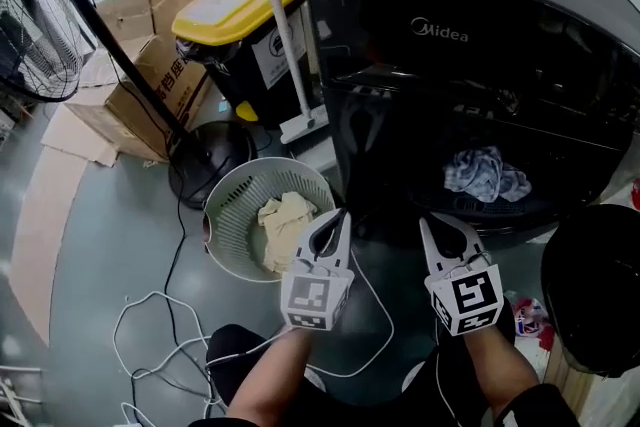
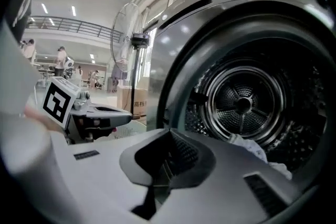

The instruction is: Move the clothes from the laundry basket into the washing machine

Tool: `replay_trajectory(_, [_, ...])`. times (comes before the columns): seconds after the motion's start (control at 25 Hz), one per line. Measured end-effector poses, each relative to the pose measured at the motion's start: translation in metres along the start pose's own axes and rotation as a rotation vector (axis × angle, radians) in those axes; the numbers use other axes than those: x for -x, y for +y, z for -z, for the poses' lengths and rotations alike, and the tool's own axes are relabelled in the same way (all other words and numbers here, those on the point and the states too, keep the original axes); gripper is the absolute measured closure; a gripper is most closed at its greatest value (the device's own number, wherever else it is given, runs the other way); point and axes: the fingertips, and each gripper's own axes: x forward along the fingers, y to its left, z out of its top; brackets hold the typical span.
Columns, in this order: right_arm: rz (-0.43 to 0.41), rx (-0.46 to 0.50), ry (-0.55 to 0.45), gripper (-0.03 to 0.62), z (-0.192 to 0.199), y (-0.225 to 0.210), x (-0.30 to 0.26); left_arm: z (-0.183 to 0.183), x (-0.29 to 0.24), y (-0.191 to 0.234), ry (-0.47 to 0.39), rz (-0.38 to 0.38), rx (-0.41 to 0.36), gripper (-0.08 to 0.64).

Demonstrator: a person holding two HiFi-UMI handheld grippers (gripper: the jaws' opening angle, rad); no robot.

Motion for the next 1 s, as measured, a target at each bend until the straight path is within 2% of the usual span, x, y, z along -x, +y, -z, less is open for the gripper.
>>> replay_trajectory(0.24, [-0.179,0.081,0.041,0.581,0.000,0.086,-0.060,0.024,0.048,0.069,0.042,-0.119,0.000,0.554])
replay_trajectory(0.44, [-0.287,0.135,0.046,0.581,-0.006,0.152,-0.108,0.040,0.087,0.125,0.059,-0.214,0.014,0.554])
replay_trajectory(0.6, [-0.354,0.161,0.064,0.581,-0.006,0.191,-0.133,0.044,0.114,0.149,0.053,-0.274,0.025,0.554])
replay_trajectory(0.8, [-0.410,0.205,0.103,0.581,0.001,0.219,-0.156,0.050,0.135,0.166,0.063,-0.313,0.034,0.554])
replay_trajectory(0.88, [-0.441,0.252,0.134,0.581,0.009,0.229,-0.168,0.049,0.141,0.176,0.065,-0.331,0.042,0.554])
replay_trajectory(1.0, [-0.512,0.396,0.206,0.580,0.027,0.248,-0.191,0.033,0.145,0.191,0.050,-0.349,0.025,0.554])
